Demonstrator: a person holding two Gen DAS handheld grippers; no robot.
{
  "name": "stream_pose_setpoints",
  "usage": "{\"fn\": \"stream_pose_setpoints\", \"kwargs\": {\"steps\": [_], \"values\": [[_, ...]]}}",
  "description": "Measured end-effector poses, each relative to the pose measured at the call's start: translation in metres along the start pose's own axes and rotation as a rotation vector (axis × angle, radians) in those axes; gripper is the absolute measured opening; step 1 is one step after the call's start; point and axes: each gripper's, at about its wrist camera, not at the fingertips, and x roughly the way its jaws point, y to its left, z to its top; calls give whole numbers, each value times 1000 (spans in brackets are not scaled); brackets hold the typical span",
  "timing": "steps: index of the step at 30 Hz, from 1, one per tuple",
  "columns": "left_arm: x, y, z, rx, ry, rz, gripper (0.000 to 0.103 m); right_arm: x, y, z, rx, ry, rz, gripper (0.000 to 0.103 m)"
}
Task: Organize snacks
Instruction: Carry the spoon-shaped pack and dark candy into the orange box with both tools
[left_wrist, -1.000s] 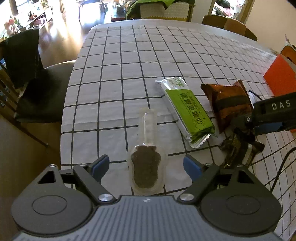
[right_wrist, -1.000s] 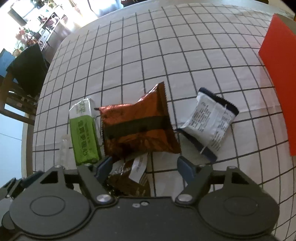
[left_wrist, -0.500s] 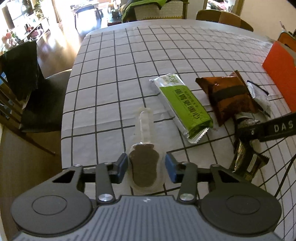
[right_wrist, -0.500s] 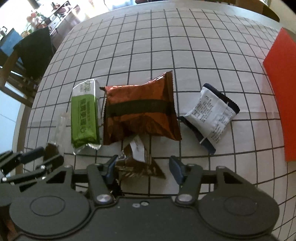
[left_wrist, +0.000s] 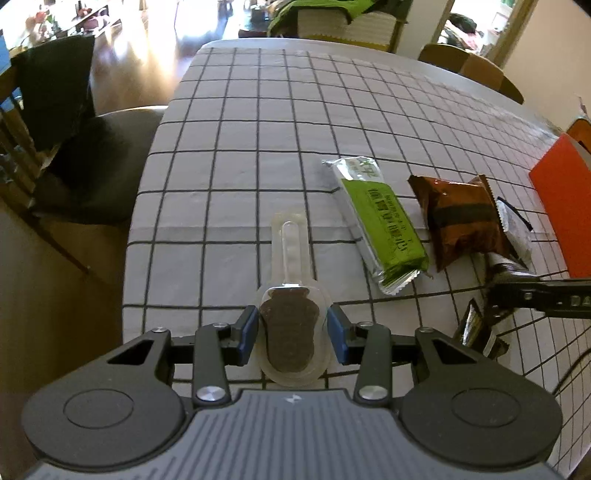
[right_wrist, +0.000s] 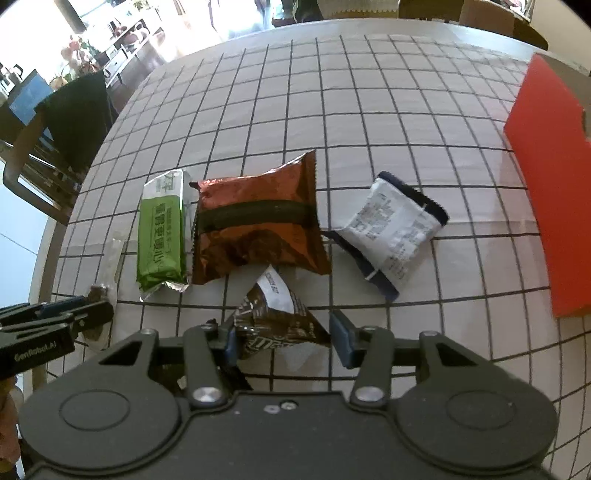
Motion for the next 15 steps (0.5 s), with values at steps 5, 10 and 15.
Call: {"fn": "stream_pose_setpoints", "kwargs": {"steps": [5, 10, 15], "values": [[-13, -1, -6, -35, -14, -11, 40, -17, -12, -7, 17, -25, 7, 48], [-32, -11, -8, -50, -25, -26, 40, -36, -22, -10, 32, -57, 19, 48], [-56, -33, -8, -25, -57, -43, 40, -63, -38, -15, 47, -97, 42, 48]]}}
